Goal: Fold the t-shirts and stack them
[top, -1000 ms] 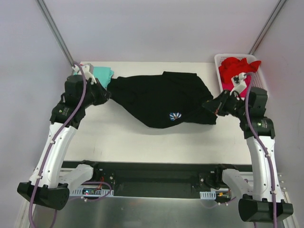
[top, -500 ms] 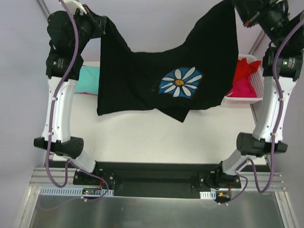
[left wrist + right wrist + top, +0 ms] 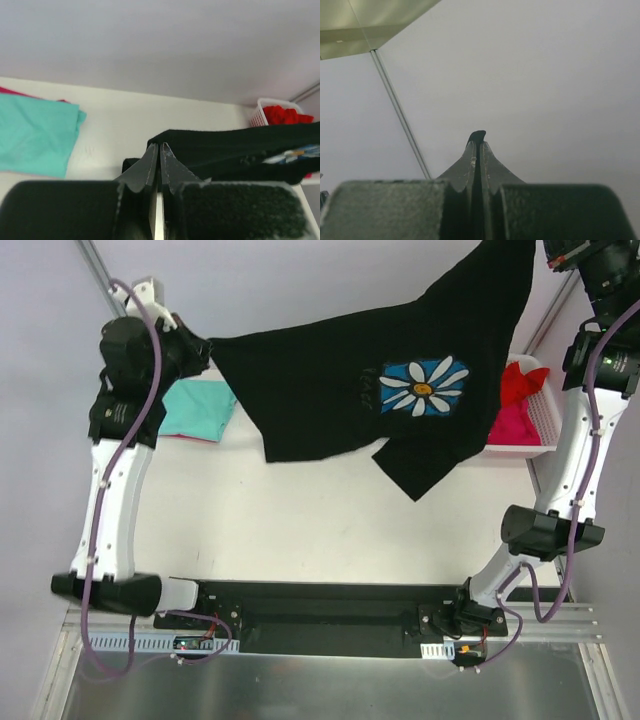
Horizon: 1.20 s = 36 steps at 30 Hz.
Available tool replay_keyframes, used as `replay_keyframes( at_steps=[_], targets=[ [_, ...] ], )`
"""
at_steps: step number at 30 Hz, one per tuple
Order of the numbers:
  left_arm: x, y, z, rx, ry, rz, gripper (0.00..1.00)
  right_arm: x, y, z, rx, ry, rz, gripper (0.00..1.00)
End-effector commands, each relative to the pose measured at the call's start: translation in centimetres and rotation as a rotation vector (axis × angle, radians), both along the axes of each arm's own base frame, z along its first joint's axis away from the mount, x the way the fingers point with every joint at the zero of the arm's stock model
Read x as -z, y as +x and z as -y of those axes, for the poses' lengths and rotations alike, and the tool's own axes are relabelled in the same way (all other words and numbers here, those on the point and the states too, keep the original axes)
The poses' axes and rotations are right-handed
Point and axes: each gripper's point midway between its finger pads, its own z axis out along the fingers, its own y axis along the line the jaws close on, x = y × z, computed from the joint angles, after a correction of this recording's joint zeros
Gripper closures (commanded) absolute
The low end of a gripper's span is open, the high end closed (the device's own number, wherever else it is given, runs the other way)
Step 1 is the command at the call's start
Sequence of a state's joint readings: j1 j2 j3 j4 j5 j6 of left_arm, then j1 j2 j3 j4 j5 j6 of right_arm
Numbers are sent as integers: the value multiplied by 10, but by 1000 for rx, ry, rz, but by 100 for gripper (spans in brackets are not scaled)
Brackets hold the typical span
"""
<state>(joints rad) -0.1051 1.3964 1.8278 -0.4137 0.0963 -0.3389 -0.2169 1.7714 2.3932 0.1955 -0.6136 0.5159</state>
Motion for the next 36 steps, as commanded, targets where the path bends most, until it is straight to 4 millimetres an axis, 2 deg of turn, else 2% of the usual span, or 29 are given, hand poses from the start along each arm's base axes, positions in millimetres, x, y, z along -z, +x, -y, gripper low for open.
replay_keyframes(
  at_steps=[1,3,5,6,8,9,10,12,13,14,16,17,21,24,26,29,32,35,36],
  targets=[
    [-39,-74,-8,1,-18,154,100,-70,-89,-18,-46,9,245,100],
    [-28,-88,-6,12,-32,135,100,-78,-110,-27,-86,11,270,100],
    [-40,-108,-9,8,-36,165,100,-83,-129,-35,-121,17,271,100],
    [-38,-115,-10,9,-32,150,100,-86,-151,-42,-135,1,284,100],
    [-54,-132,-10,20,-34,182,100,-87,-178,-49,-133,-17,294,100],
    [-58,-138,-10,24,-33,187,100,-80,-181,-49,-119,-20,274,100],
    [-61,-146,-10,30,-34,185,100,-90,-223,-58,-109,-46,331,100],
    [-79,-161,-11,32,-43,228,100,-92,-245,-61,-82,-61,337,100],
    [-82,-167,-12,27,-44,228,100,-97,-269,-66,-73,-76,370,100],
    [-93,-176,-13,26,-48,254,100,-96,-274,-67,-69,-75,349,100],
    [-101,-188,-14,29,-56,280,100,-93,-283,-69,-61,-75,342,100],
    [-106,-194,-14,30,-62,296,100,-93,-304,-73,-62,-81,367,100],
    [-120,-230,-17,34,-89,369,100,-87,-340,-80,-43,-96,394,100],
    [-128,-246,-19,32,-101,403,100,-86,-359,-84,-34,-108,409,100],
    [-135,-252,-20,30,-103,422,100,-87,-363,-85,-28,-114,416,100],
    [-138,-247,-21,23,-93,419,100,-89,-350,-82,-27,-112,398,100],
    [-140,-230,-20,17,-81,401,100,-85,-326,-76,-11,-119,370,100],
    [-136,-205,-18,14,-71,368,100,-76,-286,-66,8,-124,314,100],
    [-132,-190,-18,10,-63,345,100,-73,-275,-65,7,-131,300,100]
  ],
)
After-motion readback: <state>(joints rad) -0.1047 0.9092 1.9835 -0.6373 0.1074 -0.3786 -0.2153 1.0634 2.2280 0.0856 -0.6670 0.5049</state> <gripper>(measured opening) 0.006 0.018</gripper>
